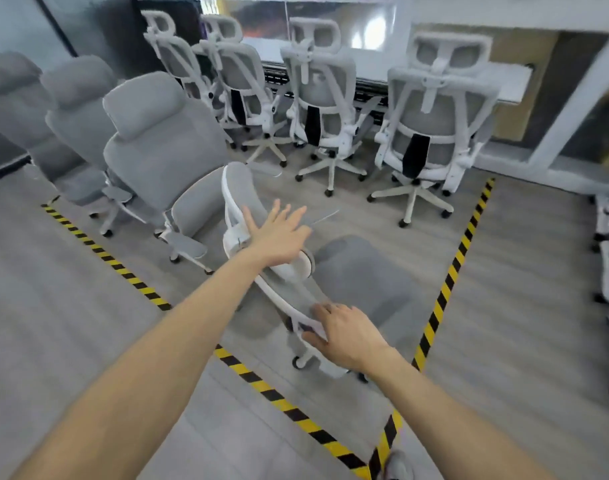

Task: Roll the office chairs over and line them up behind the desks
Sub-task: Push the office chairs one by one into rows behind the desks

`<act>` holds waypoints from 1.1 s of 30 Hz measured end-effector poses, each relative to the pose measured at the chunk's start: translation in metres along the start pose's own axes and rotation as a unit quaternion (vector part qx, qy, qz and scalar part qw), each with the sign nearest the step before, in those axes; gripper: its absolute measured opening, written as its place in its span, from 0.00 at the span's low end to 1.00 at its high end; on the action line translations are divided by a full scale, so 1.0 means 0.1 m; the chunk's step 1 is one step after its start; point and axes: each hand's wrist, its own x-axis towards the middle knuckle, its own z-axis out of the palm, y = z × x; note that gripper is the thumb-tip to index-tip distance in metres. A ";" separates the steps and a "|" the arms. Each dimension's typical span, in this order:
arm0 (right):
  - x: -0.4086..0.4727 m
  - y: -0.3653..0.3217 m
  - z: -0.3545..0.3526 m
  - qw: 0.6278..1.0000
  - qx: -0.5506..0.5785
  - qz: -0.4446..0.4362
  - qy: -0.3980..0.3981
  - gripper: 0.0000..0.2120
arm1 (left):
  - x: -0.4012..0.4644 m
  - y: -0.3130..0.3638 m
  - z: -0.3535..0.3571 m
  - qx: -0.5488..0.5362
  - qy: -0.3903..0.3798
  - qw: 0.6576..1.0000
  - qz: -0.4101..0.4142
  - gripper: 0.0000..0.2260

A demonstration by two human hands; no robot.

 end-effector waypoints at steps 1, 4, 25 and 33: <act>-0.06 -0.08 0.07 0.999 0.016 0.035 0.009 0.23 | -0.09 0.04 0.02 -0.047 -0.014 0.998 0.028 0.25; -0.15 -0.22 0.20 0.987 0.001 0.149 0.055 0.27 | -0.33 -0.05 -0.04 -0.147 0.000 0.980 0.137 0.19; 0.13 0.32 0.37 0.926 -0.051 0.277 0.252 0.34 | 0.81 -0.86 -0.12 0.084 0.213 0.915 0.333 0.31; 0.56 1.09 0.22 0.915 -0.048 0.281 0.284 0.31 | 1.52 -0.47 -0.12 0.082 0.245 0.901 0.347 0.33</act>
